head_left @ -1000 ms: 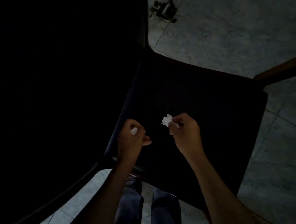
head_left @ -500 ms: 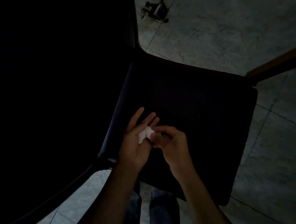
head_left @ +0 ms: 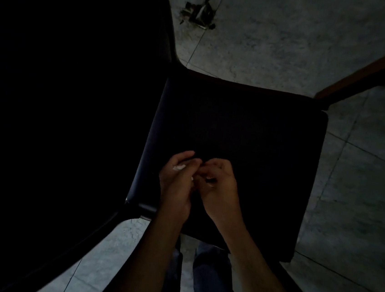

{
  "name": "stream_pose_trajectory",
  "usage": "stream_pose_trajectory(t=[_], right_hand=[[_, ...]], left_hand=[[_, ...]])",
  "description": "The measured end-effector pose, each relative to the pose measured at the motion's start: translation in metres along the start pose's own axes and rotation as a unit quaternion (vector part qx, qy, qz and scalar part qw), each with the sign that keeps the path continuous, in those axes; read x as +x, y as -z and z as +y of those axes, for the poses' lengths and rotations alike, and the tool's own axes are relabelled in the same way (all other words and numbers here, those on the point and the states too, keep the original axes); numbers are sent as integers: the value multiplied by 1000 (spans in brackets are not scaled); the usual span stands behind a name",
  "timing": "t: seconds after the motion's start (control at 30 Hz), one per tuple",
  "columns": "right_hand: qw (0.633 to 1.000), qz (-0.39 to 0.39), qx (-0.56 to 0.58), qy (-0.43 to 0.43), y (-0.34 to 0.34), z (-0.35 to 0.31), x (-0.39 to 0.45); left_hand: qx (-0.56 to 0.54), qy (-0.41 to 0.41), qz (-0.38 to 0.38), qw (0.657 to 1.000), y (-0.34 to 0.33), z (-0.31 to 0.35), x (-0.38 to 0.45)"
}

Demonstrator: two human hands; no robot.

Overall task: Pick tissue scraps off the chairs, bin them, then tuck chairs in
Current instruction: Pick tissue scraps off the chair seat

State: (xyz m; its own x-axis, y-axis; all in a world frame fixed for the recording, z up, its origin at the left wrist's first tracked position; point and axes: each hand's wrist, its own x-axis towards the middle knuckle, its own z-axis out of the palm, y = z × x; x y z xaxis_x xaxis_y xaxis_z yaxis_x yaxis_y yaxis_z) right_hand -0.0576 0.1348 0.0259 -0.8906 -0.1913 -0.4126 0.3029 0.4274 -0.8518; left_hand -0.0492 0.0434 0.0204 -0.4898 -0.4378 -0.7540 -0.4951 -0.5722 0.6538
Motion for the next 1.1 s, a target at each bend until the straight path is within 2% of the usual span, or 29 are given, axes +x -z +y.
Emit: stream_pose_trajectory(t=[0.1, 0.2, 0.3, 0.47, 0.6, 0.8, 1.1], right_hand=[[999, 33, 7, 9, 11, -3, -4], [995, 79, -66, 20, 28, -11, -6], [986, 77, -149, 17, 47, -26, -5], [971, 91, -218, 32, 84, -76, -18], [961, 100, -249, 65, 114, -137, -37], [925, 143, -325, 137, 162, -232, -66], [910, 163, -336, 179, 196, -326, -103]], left_hand=[[78, -37, 24, 996, 2, 6, 2], [209, -118, -6, 971, 2, 21, -1], [338, -221, -25, 915, -1, 40, -10], [480, -324, 19, 815, -13, 87, -47], [506, -385, 8, 772, -31, 133, -99], [513, -442, 55, 734, -49, 212, -181], [486, -503, 51, 713, -53, 293, -262]])
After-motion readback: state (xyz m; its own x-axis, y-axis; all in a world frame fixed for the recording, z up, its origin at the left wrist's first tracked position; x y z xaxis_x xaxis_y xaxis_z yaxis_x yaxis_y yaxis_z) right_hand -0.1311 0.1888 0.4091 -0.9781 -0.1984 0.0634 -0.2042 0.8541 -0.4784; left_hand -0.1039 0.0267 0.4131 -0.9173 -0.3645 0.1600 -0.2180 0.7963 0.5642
